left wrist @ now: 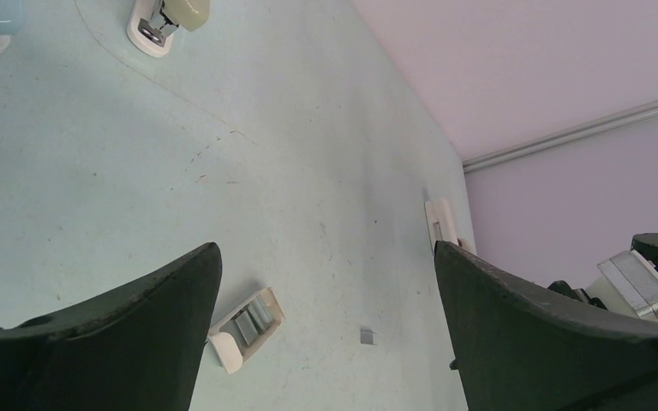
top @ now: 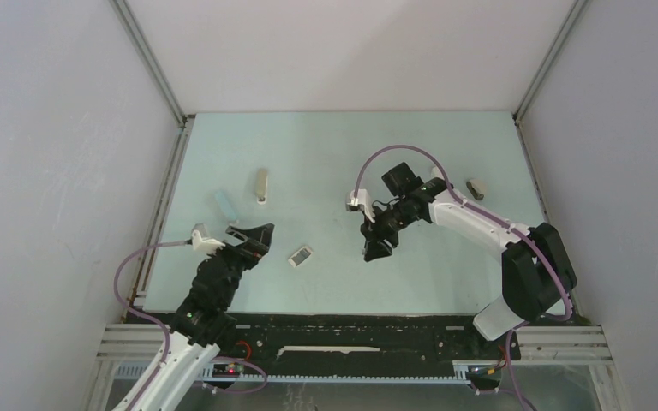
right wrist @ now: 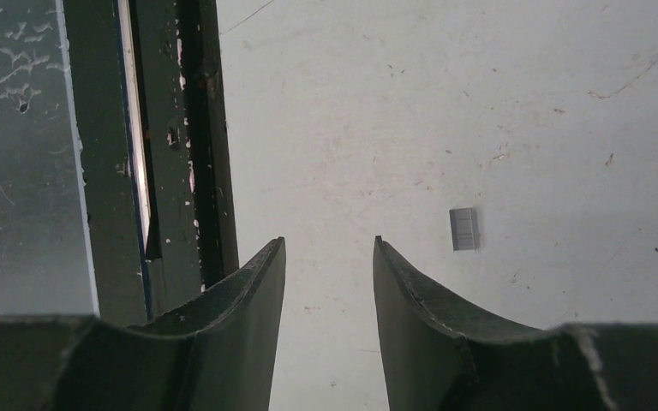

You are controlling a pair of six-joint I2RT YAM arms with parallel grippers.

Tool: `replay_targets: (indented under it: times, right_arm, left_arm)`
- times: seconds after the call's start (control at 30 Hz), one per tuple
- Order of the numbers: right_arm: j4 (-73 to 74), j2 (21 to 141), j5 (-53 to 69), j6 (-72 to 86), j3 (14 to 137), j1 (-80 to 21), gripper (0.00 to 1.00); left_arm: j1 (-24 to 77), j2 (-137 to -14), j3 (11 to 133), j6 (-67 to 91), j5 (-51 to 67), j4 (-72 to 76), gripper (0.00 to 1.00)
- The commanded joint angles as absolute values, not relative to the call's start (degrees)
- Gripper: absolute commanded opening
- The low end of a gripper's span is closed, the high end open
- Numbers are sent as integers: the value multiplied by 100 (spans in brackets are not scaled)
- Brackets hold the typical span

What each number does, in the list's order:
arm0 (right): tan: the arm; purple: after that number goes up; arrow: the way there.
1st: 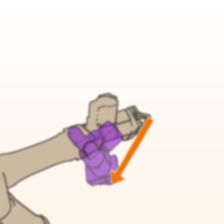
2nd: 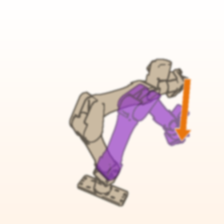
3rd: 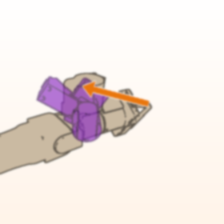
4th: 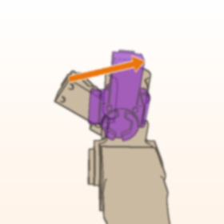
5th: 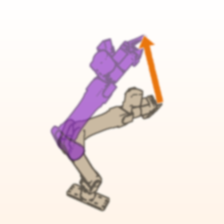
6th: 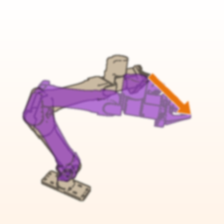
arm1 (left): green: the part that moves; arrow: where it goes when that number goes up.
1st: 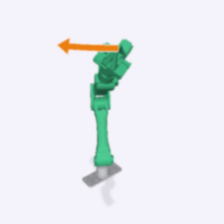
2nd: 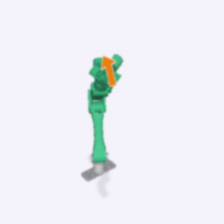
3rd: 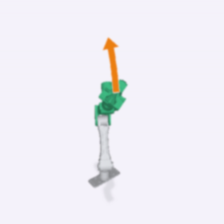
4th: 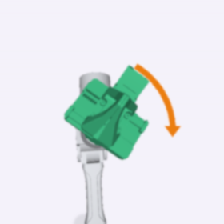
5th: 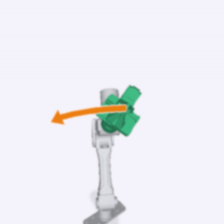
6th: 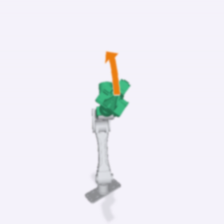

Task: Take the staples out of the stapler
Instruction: Pick up the staple from the center of the board.

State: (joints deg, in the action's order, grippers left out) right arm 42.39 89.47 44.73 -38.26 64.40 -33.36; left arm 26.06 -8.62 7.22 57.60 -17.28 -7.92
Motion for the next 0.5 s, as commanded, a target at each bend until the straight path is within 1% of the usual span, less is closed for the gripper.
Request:
replay_targets:
  times: [0.0, 0.2, 0.47]
  right_arm:
    - [4177, 8769, 4586, -3998, 6416, -3278, 51]
    - [4201, 8870, 4500, -4021, 6411, -3250, 51]
    - [4198, 8838, 4683, -3933, 6414, -3009, 51]
  left_arm:
    - [2566, -931, 527, 5810, -1619, -497, 100]
    - [2566, -956, 536, 5791, -1575, -446, 100]
    - [2567, -1196, 596, 5758, -1353, -207, 100]
